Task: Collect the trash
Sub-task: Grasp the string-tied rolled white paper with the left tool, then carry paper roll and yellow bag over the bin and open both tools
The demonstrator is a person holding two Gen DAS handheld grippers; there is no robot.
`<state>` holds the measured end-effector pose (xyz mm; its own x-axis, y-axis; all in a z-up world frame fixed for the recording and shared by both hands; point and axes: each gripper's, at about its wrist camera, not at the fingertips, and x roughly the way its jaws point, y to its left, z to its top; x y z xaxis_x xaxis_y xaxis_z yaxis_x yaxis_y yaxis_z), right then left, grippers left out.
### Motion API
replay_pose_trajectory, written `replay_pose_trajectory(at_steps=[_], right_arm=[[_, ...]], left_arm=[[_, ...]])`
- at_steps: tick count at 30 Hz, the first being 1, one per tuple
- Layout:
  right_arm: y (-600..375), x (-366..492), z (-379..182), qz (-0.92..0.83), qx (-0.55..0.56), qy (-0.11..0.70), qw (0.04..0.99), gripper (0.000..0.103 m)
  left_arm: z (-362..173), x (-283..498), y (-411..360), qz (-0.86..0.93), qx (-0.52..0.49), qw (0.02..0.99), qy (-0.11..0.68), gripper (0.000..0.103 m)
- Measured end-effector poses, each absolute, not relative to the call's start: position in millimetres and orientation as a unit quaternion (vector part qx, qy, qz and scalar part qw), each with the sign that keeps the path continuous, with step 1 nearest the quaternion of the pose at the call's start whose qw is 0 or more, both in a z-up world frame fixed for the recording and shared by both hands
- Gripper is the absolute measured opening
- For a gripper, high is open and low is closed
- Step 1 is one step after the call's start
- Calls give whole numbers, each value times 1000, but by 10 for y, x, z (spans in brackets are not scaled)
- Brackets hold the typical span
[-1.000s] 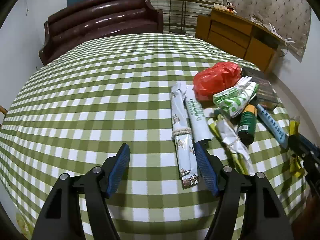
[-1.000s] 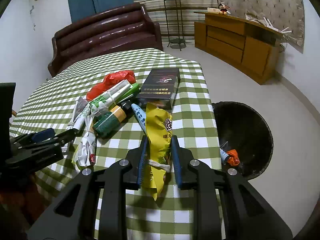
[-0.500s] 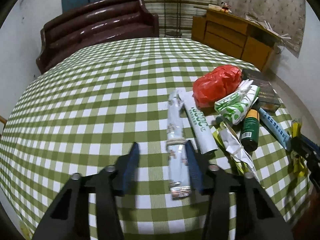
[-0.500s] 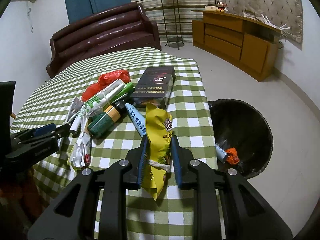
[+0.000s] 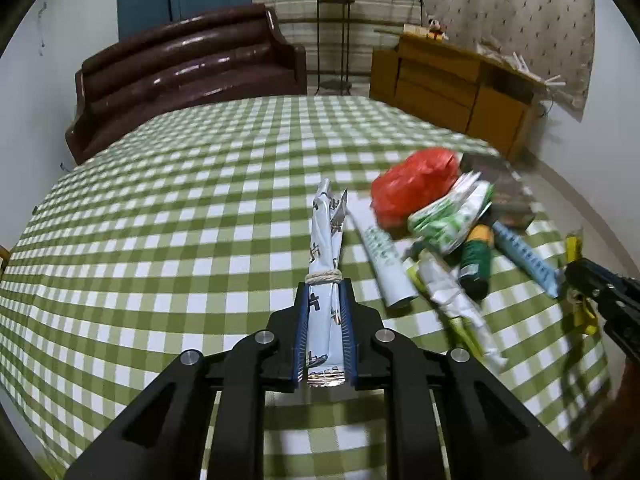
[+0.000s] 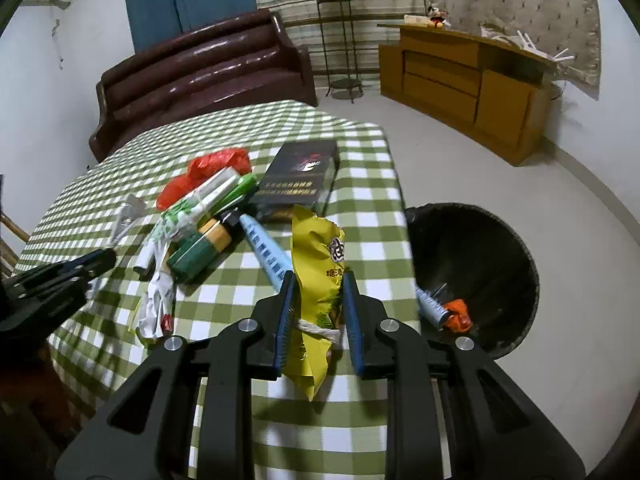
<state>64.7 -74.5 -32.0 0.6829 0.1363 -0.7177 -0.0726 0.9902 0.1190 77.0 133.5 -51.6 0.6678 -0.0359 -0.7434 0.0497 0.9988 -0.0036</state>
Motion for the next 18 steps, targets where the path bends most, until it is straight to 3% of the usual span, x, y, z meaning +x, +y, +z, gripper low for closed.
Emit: replay_pose_trajectory(at_steps=[8,18], right_arm=[[-1019,664,-182,20,41,369,928,23],[-1575,790,-136,-42,45,345,936,23]], left_arm=[[-180,682,956,-80,3,930,360,16],[-146,831,183,-153,12,927,342,16]])
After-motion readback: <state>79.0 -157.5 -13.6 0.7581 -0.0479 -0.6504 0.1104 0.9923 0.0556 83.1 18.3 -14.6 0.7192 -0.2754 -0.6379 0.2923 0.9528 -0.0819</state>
